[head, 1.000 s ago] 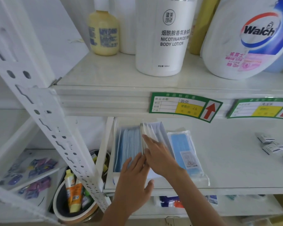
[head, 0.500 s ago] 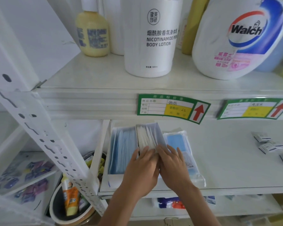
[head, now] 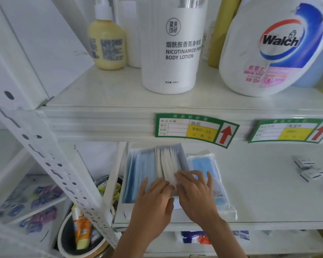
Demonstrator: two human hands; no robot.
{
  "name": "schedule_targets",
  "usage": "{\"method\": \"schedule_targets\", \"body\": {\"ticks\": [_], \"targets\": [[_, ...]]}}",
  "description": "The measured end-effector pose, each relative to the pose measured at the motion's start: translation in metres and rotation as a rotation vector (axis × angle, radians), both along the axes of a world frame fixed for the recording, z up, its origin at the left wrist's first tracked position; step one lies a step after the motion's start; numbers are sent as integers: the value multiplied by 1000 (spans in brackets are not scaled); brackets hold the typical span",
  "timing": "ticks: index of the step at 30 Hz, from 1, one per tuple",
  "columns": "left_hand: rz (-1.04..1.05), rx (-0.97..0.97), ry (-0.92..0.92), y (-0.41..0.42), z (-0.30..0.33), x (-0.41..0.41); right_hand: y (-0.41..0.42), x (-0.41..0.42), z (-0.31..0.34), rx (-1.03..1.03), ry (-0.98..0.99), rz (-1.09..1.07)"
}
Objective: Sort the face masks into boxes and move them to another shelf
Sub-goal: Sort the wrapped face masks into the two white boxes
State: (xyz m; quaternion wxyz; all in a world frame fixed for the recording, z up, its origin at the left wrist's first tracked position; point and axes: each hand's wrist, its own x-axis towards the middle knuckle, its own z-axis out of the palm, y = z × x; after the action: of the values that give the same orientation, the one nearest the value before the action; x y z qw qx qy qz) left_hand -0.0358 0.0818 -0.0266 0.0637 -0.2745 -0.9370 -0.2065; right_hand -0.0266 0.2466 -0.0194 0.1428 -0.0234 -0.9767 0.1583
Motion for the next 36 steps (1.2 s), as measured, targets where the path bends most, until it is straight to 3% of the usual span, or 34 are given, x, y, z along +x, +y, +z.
{"method": "schedule_targets", "body": {"ticks": [3, 8, 14, 21, 25, 28, 31, 36], "targets": [[-38, 53, -3, 8, 4, 0, 4, 0, -3, -37, -29, -10], [-37, -92, -18, 15, 5, -3, 4, -6, 0, -114, -83, -109], [27, -130, 47, 13, 8, -3, -1, -4, 0, -147, -57, -99], [-9, -203, -27, 17, 2, -5, -9, -5, -7, -178, -94, -132], [32, -162, -26, 6, 0, -2, -12, 2, -16, -207, 10, -85], [202, -139, 11, -10, -1, 1, -14, 3, -20, -310, 26, -62], [345, -181, -81, -22, -4, 0, -12, 0, -23, -496, -26, -52], [305, -213, -103, -22, -6, -3, -14, -1, -22, -599, -116, -82]]}}
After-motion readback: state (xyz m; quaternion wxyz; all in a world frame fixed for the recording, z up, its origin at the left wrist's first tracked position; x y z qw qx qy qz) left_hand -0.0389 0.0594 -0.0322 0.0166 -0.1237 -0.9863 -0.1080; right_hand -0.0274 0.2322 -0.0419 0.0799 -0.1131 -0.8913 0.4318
